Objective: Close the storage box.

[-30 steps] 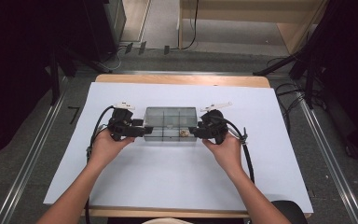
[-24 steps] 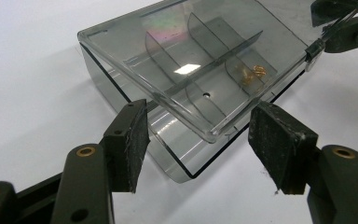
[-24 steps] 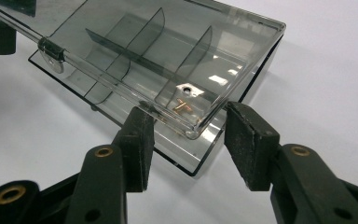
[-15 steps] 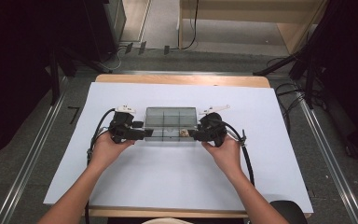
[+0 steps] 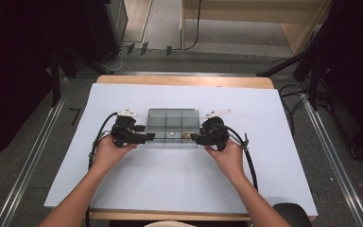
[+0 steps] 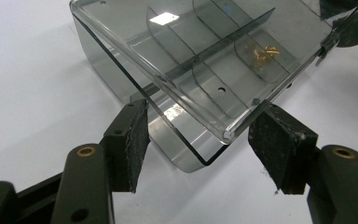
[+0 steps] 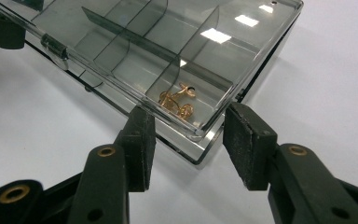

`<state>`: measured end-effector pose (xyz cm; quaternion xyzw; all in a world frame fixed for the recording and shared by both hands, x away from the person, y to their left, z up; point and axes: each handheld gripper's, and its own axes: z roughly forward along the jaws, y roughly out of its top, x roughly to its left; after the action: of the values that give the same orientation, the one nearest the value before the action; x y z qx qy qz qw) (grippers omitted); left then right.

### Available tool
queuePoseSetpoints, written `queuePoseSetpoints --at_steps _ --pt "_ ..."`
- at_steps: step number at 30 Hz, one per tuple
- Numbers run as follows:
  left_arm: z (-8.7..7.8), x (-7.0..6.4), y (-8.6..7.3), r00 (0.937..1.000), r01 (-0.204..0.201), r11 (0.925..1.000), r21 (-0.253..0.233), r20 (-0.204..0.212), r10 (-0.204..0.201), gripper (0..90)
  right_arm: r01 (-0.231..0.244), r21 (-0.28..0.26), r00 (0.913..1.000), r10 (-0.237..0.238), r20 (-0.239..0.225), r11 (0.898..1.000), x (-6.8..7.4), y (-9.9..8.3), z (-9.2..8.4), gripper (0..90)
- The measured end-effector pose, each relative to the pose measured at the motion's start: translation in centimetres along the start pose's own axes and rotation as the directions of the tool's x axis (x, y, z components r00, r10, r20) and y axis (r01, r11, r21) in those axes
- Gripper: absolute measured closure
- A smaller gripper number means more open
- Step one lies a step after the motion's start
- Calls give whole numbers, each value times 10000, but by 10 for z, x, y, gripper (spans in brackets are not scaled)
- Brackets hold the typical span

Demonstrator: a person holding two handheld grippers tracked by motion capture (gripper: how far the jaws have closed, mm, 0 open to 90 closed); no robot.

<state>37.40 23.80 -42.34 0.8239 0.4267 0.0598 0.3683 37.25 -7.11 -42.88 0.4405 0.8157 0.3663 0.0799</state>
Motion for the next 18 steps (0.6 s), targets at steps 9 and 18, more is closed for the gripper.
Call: queuePoseSetpoints --at_steps 9,18 --pt "4 1 -3 9999 -23 10000 63 -100 23 391 15 64 10000 -15 73 10000 0 -3 2 554" --pt "6 3 -5 10000 -5 9999 140 -38 5 380 26 31 9999 -26 125 10000 0 -6 2 549"
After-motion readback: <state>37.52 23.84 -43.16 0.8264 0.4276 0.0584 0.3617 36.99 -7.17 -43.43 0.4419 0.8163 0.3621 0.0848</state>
